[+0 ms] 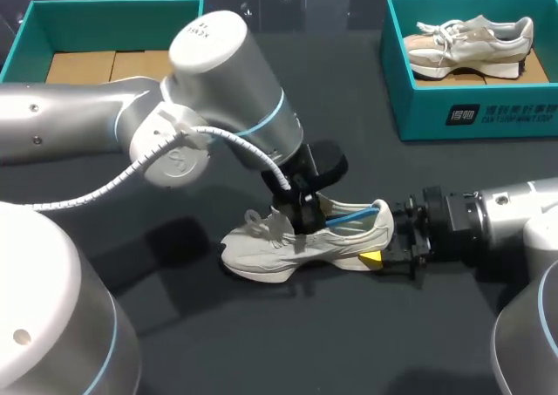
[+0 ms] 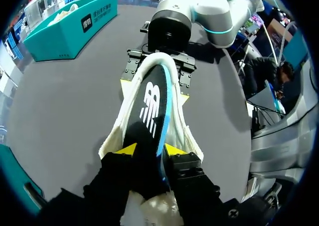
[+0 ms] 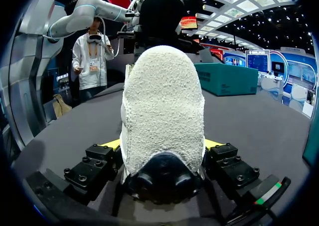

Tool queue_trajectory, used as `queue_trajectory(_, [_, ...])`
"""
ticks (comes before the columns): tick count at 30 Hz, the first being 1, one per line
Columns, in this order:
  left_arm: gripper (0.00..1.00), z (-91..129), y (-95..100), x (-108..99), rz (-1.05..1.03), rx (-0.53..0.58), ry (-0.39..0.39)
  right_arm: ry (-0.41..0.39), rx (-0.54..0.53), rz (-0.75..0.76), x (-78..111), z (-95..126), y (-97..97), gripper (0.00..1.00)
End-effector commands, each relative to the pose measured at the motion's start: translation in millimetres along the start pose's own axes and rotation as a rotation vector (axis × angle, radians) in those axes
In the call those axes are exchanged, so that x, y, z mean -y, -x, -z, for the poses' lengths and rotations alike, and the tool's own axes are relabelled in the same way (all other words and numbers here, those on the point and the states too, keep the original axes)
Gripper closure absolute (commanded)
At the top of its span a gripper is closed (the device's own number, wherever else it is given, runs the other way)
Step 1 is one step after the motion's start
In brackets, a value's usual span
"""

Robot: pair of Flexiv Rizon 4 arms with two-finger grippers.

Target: Take the shoe out of the shoebox, open the shoe tongue, remove and reinsert the insole, then place the shoe into the shoebox

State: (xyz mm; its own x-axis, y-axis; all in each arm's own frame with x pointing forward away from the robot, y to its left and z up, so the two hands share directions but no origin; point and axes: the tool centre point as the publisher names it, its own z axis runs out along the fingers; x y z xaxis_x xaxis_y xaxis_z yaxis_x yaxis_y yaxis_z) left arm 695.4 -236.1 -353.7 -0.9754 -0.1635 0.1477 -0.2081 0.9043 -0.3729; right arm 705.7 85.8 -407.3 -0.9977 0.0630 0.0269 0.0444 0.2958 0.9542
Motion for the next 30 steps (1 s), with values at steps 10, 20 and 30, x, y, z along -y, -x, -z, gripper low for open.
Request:
queue_trajectory(10, [0.64,-18.4,8.6,21.5,-0.065,0.050,0.103,-0.003,0.001,0.000,-0.1,-1.7,-1.3,1.00])
queue_trajectory(20, [1.00,-15.8,8.9,14.0,-0.069,0.066,0.094,-0.003,0.001,0.000,-0.1,-1.7,-1.3,1.00])
queue_trajectory(30, [1.00,-7.7,12.1,-5.9,-0.025,0.064,0.065,-0.003,0.001,0.000,-0.1,-1.7,-1.3,1.00])
